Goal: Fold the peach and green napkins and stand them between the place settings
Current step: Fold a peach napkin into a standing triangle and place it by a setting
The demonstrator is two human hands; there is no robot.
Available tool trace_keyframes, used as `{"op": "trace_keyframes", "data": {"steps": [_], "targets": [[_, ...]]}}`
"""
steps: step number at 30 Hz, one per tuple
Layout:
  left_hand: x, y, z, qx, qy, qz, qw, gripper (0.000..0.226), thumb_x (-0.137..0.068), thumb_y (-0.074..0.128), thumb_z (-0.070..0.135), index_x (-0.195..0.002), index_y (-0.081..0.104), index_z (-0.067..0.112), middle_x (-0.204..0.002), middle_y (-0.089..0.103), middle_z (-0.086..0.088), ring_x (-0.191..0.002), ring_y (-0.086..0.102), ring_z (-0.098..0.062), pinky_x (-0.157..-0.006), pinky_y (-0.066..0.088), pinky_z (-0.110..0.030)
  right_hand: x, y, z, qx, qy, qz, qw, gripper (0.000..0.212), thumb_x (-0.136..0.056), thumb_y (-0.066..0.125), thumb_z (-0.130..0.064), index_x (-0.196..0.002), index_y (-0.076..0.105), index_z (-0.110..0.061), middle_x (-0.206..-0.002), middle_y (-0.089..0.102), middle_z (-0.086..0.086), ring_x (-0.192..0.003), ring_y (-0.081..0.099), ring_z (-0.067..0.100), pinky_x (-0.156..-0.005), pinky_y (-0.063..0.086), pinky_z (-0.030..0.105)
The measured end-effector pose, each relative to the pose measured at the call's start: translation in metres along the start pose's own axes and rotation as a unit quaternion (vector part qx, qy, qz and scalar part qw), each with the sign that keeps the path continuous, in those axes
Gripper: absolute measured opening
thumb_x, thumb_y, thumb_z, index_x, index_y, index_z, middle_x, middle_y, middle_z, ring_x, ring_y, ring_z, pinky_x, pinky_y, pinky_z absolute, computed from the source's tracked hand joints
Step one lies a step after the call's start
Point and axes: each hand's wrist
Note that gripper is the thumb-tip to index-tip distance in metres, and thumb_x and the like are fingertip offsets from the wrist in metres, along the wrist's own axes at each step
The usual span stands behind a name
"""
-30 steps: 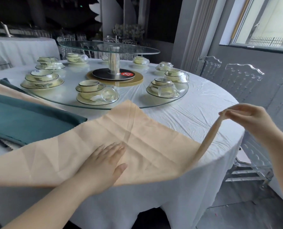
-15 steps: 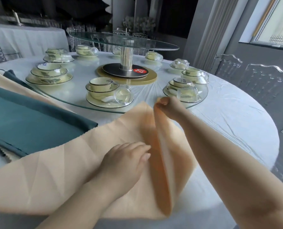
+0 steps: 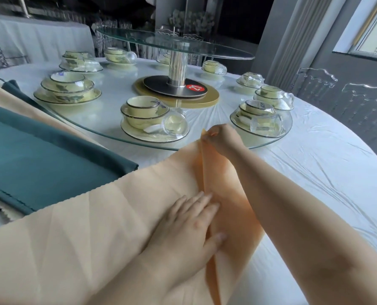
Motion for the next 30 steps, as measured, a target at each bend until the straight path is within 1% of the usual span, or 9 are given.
{"op": "trace_keyframes", "data": {"steps": [3,5,7,12,17,20,26,28,30], "targets": [[0.003,-0.006,0.004,0.028,-0.023,-0.004,0.999,0.062,-0.071,0.026,0.057,-0.105,0.069,0.025,-0.116,0.065,0.006,-0.107,0.060,-0.006,-0.098,0.021,-0.018,0.003,0.002,0.004,-0.011,-0.016,0.013,1.000,0.027,-0.089,0.052,-0.029,-0.101,0.066,-0.010,-0.107,0.064,0.012,-0.107,0.052,0.030,-0.082,0.043,0.031],[0.001,-0.009,0.004,0.028,-0.022,-0.004,0.999,0.089,-0.061,0.007,0.063,-0.134,0.044,0.028,-0.146,0.035,0.008,-0.134,0.030,-0.003,-0.101,-0.007,-0.011,0.005,0.001,0.006,-0.016,-0.026,0.028,0.999,0.030,-0.089,0.053,-0.030,-0.111,0.062,-0.013,-0.112,0.063,0.009,-0.112,0.050,0.028,-0.088,0.041,0.031],[0.001,-0.007,0.002,0.006,-0.020,-0.013,1.000,0.103,-0.049,-0.006,0.063,-0.143,0.020,0.034,-0.153,0.010,0.015,-0.139,0.004,0.001,-0.092,-0.019,-0.008,0.010,-0.005,0.008,-0.026,-0.044,0.056,0.997,0.032,-0.089,0.053,-0.028,-0.117,0.057,-0.013,-0.116,0.061,0.006,-0.114,0.049,0.025,-0.090,0.038,0.030],[0.000,-0.005,0.002,-0.033,-0.002,-0.019,0.999,0.105,-0.047,-0.010,0.064,-0.144,0.016,0.033,-0.153,0.008,0.015,-0.139,0.002,0.000,-0.097,-0.015,-0.010,0.085,-0.020,0.029,-0.068,-0.160,0.108,0.979,0.017,-0.087,0.058,-0.012,-0.099,0.067,-0.007,-0.104,0.067,0.005,-0.101,0.057,0.018,-0.085,0.037,0.021],[0.001,-0.004,0.005,-0.043,-0.015,-0.026,0.999,0.104,-0.047,-0.009,0.067,-0.143,0.013,0.035,-0.153,0.002,0.016,-0.139,-0.001,0.000,-0.100,-0.012,-0.014,0.178,-0.024,0.067,-0.050,-0.286,-0.052,0.956,0.029,-0.081,0.049,-0.027,-0.095,0.067,-0.009,-0.105,0.061,-0.004,-0.104,0.051,0.005,-0.093,0.034,0.005],[0.000,-0.002,0.002,-0.036,-0.013,-0.019,0.999,0.101,-0.049,-0.003,0.071,-0.141,0.017,0.036,-0.153,0.005,0.018,-0.139,0.000,0.001,-0.103,-0.010,-0.015,0.183,-0.027,0.083,0.050,-0.319,-0.088,0.942,0.044,-0.089,0.041,-0.044,-0.108,0.063,-0.010,-0.121,0.060,0.007,-0.116,0.044,0.011,-0.102,0.024,0.012],[0.001,-0.001,0.005,-0.055,-0.021,0.001,0.998,0.103,-0.046,-0.007,0.068,-0.141,0.021,0.037,-0.152,0.008,0.018,-0.140,0.001,-0.001,-0.101,-0.009,-0.016,0.154,-0.051,0.124,0.090,-0.136,0.024,0.986,0.043,-0.086,0.052,-0.037,-0.115,0.061,-0.006,-0.123,0.057,0.010,-0.119,0.049,0.028,-0.100,0.028,0.024],[0.001,-0.003,0.007,-0.082,0.021,0.044,0.995,0.088,-0.060,0.008,0.065,-0.131,0.045,0.028,-0.145,0.035,0.006,-0.135,0.019,-0.008,-0.103,0.004,-0.020,0.147,-0.055,0.129,0.075,-0.065,0.050,0.994,0.035,-0.089,0.057,-0.025,-0.118,0.057,-0.007,-0.122,0.057,0.010,-0.118,0.044,0.029,-0.097,0.027,0.027],[0.002,-0.005,0.010,-0.059,0.054,0.059,0.995,0.052,-0.072,0.033,0.048,-0.104,0.065,0.022,-0.114,0.064,-0.001,-0.111,0.040,-0.010,-0.096,0.022,-0.028,0.143,-0.054,0.126,0.055,-0.012,0.057,0.997,0.031,-0.089,0.055,-0.025,-0.118,0.057,-0.013,-0.117,0.058,0.007,-0.114,0.043,0.028,-0.093,0.026,0.028]]}}
Point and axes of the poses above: each hand's wrist, its own x-axis away from the middle knuckle, its own y-axis out of the palm, z = x × y
